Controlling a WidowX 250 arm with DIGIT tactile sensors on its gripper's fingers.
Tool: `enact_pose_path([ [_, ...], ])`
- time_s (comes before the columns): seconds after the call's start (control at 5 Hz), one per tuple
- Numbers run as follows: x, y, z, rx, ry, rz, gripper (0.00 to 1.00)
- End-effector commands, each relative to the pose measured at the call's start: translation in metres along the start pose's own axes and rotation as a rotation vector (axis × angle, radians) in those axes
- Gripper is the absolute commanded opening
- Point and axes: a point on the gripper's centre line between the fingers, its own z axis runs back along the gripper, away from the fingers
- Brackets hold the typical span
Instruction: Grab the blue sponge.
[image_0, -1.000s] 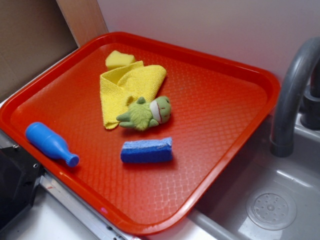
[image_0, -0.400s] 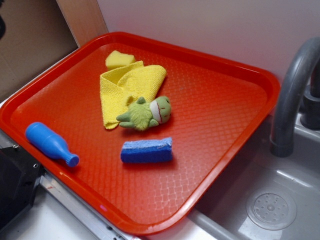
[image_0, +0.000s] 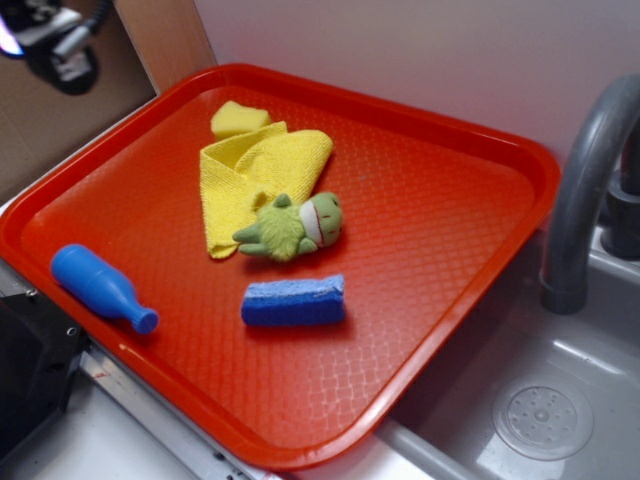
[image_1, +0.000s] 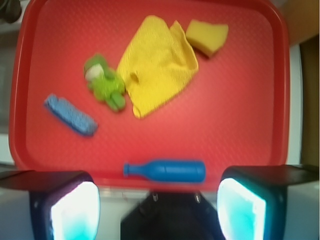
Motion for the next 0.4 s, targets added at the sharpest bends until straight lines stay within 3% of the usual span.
enact_pose_path([
  [0.0,0.032,-0.039,-0.036,0.028,-0.038,-0.237,1.0],
  [0.2,0.018,-0.075,-0.054,0.024,-0.035,-0.461,1.0],
])
